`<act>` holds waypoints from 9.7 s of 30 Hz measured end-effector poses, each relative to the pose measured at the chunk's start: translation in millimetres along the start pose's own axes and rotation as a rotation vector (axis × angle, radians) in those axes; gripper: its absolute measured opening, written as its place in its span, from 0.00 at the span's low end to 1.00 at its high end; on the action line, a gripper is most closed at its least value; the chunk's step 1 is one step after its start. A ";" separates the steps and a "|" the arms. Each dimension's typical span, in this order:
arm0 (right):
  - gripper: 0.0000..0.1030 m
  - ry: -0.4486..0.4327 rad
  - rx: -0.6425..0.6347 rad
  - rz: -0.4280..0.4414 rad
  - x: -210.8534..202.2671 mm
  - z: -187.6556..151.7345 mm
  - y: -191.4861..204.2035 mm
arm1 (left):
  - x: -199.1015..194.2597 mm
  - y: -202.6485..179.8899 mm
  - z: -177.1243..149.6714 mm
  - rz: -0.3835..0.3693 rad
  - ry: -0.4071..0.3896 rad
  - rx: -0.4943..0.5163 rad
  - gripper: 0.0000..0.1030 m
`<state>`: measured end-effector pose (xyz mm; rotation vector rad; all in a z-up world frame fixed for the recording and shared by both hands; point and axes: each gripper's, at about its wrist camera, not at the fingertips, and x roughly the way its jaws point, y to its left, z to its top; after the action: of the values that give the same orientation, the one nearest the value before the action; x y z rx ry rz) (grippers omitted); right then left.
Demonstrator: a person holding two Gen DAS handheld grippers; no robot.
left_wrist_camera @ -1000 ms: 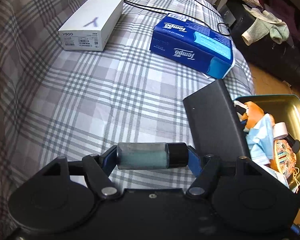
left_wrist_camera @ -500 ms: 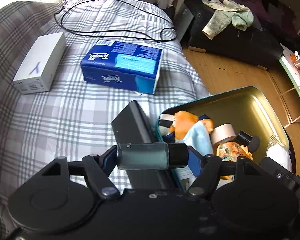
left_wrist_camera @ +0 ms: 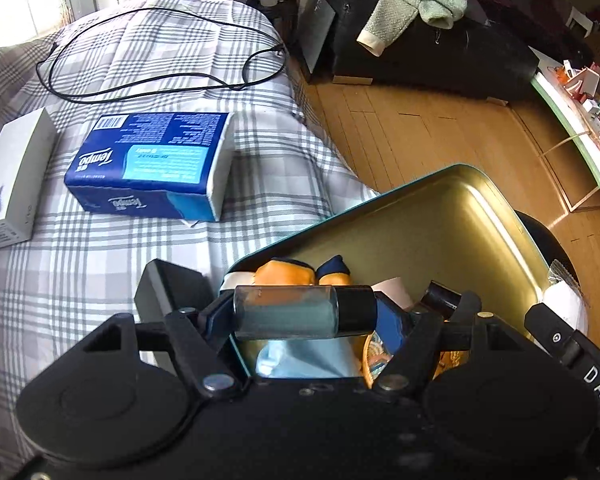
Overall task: Organize soft objects
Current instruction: 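Carry the bottle into the tin with the left tool while the right tool carries the cotton pads there, then release the cotton pads into the tin with the right tool while the left tool withdraws, then grasp the green tape roll with the right tool while the left tool approaches the sponge stick, then grasp the teal-handled sponge stick with the left tool, then carry the sponge stick into the tin with the left tool while the right tool drops the tape roll in, then withdraw both open tools from the tin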
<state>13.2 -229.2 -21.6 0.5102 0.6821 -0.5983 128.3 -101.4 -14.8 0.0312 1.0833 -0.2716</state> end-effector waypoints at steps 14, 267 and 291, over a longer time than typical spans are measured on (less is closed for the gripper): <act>0.57 -0.082 0.025 -0.073 9.9 3.2 -9.4 | 38.0 -42.0 44.2 -0.028 -0.002 0.074 0.81; 0.53 -0.105 -0.128 0.054 -3.1 26.2 26.2 | -18.6 -17.2 -18.4 0.032 -0.031 0.071 0.76; 0.53 -0.106 -0.402 0.081 -51.1 -36.2 50.8 | -85.8 44.1 -105.6 0.156 -0.143 -0.039 0.90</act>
<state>-0.8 -153.5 2.3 0.1293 0.6565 -0.3951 9.3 -24.8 5.8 0.0608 0.9377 -0.1102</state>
